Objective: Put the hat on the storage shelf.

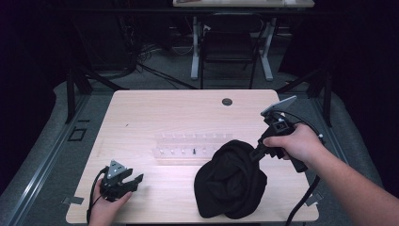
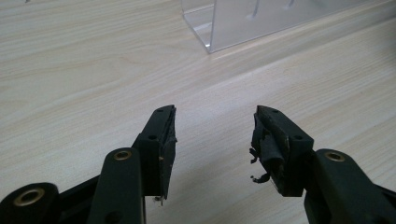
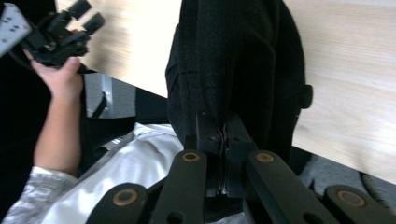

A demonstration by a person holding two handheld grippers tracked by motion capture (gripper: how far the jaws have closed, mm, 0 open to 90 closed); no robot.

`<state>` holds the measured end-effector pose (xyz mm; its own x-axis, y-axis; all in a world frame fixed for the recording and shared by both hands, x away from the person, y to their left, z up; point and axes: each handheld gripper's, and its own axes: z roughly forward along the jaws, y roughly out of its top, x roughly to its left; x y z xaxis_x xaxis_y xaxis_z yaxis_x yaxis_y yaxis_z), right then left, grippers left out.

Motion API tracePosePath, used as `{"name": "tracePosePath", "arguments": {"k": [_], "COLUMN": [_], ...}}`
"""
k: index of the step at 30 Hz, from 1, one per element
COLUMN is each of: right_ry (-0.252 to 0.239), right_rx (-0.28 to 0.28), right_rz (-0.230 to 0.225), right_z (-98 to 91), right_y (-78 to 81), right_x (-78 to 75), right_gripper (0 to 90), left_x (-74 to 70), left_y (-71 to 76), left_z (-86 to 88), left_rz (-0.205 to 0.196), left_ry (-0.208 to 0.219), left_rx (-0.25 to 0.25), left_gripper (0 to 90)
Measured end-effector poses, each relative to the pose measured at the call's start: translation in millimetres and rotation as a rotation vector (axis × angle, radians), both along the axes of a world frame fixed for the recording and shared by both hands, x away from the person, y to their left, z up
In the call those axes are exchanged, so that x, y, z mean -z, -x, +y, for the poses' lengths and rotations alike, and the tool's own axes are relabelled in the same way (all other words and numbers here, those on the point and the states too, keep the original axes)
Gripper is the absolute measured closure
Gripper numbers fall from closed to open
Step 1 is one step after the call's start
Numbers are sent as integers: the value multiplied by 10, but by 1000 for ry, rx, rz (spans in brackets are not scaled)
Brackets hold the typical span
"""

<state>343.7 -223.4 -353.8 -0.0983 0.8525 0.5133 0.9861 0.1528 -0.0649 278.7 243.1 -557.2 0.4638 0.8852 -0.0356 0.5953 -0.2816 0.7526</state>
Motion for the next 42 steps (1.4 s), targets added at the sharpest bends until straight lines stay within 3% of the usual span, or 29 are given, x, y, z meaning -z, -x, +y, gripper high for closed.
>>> {"name": "tracePosePath", "arguments": {"k": [12,25,30,42], "right_ry": [-163,-251,-285,-385], "right_rx": [68,144,176,196], "right_rz": [58,-20,-28,-67], "right_z": [34,8,-41,-58], "right_y": [24,19,9,-58], "right_x": [-42,-209,-312,-464], "right_gripper": [880,880,880,880], "left_x": [0,4,5,6], "left_y": [2,2,0,-1], "left_z": [-1,-5,-8,-7], "left_rz": [1,2,2,3], "left_ry": [0,-2,-2,-3], "left_rx": [0,1,2,2], "left_gripper": [491,490,490,490]}}
